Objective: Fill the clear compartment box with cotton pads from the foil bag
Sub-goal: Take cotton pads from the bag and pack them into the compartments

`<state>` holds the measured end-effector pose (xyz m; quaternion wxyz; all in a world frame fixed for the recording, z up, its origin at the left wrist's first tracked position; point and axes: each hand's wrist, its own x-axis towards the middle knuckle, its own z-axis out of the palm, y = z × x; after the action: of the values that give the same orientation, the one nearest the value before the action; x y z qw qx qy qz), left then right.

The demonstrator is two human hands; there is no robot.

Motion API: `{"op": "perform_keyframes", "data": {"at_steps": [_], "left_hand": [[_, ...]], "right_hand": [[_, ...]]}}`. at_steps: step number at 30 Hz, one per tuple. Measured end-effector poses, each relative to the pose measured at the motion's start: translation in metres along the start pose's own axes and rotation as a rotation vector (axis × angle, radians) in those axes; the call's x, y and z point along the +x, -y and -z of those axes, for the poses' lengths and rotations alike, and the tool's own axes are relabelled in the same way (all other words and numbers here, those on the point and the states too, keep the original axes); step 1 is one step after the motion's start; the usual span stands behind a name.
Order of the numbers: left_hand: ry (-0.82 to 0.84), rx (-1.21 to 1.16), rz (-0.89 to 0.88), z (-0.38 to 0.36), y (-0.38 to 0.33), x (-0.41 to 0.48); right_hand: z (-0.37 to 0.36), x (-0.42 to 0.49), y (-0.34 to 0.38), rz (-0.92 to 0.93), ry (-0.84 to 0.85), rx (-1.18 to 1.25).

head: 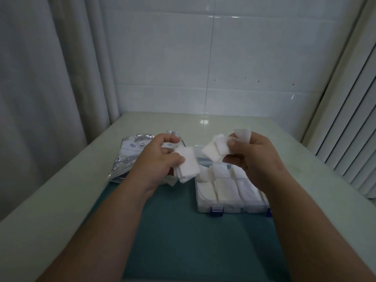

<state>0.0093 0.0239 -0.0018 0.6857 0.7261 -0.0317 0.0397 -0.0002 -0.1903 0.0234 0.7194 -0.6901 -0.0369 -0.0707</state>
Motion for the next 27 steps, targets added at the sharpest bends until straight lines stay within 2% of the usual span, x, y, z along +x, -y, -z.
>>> {"op": "perform_keyframes", "data": {"at_steps": [4,7,11,16,21,27], "left_hand": [[0.027,0.03,-0.004,-0.003,-0.001,-0.005],[0.055,0.067,-0.023,-0.005,-0.001,-0.006],[0.118,0.077,-0.012,-0.007,0.001,-0.006],[0.168,0.0,-0.012,-0.01,0.001,-0.006],[0.191,0.055,-0.022,-0.009,0.002,-0.005],[0.122,0.04,-0.043,-0.008,0.003,-0.003]], "right_hand": [[-0.004,-0.002,-0.001,0.066,0.126,-0.085],[-0.009,-0.004,-0.002,0.138,0.185,-0.259],[-0.018,-0.004,-0.008,0.214,0.163,-0.562],[-0.022,-0.002,-0.011,0.236,0.088,-0.696],[-0.022,-0.002,-0.009,0.208,0.042,-0.653],[-0.012,-0.003,-0.001,0.056,0.025,-0.245]]}}
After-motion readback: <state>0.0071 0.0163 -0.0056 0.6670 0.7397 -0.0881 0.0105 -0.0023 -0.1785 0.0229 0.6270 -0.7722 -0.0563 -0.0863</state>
